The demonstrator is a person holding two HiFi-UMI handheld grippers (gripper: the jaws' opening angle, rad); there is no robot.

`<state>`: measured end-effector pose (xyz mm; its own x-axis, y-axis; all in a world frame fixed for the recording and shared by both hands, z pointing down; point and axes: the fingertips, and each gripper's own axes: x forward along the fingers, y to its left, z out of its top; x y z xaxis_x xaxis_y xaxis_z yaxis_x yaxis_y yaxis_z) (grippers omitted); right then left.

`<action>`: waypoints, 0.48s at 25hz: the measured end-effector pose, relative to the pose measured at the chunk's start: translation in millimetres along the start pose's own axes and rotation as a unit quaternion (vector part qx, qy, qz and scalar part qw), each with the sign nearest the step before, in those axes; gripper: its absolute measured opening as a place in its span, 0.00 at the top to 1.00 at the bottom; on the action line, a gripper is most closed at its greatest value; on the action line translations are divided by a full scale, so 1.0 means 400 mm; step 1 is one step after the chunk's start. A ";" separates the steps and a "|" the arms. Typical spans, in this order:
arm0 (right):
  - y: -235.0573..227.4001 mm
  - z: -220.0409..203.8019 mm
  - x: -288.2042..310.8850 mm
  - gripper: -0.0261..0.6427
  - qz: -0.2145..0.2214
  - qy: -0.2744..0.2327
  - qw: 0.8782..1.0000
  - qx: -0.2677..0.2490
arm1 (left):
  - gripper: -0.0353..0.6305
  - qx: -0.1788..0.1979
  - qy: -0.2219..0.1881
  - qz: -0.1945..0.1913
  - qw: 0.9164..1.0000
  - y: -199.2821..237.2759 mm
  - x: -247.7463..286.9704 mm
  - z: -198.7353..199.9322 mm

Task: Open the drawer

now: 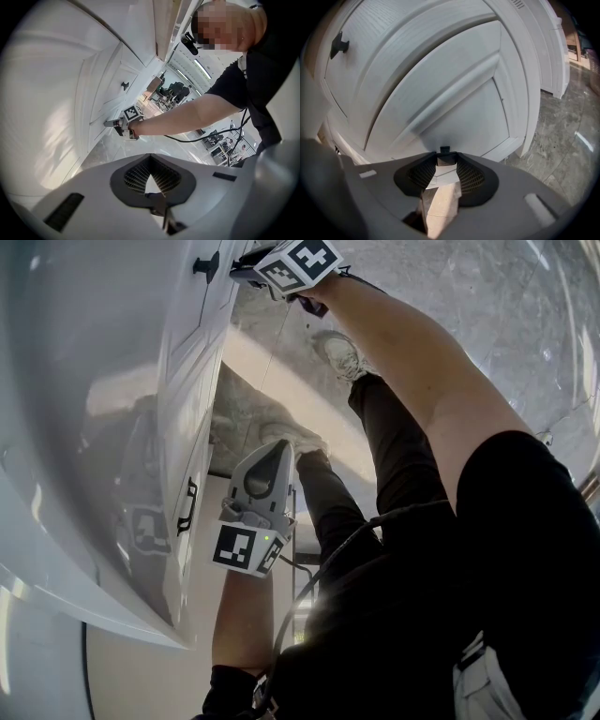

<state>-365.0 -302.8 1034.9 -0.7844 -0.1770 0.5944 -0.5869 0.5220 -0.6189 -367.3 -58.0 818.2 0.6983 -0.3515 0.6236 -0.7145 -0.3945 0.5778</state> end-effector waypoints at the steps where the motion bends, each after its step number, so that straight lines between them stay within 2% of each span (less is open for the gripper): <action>1: 0.000 0.000 -0.001 0.76 -0.001 0.000 1.000 0.000 | 0.96 0.000 0.000 0.000 1.000 -0.001 -0.002 0.001; 12: -0.001 -0.001 -0.004 0.76 -0.014 0.001 1.000 0.006 | 0.96 0.001 -0.004 0.002 1.000 -0.001 -0.016 0.010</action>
<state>-363.3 -302.6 1034.4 -0.7671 -0.1909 0.6125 -0.6113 0.5071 -0.6075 -371.2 -59.0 811.7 0.6964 -0.3597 0.6210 -0.7166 -0.3955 0.5745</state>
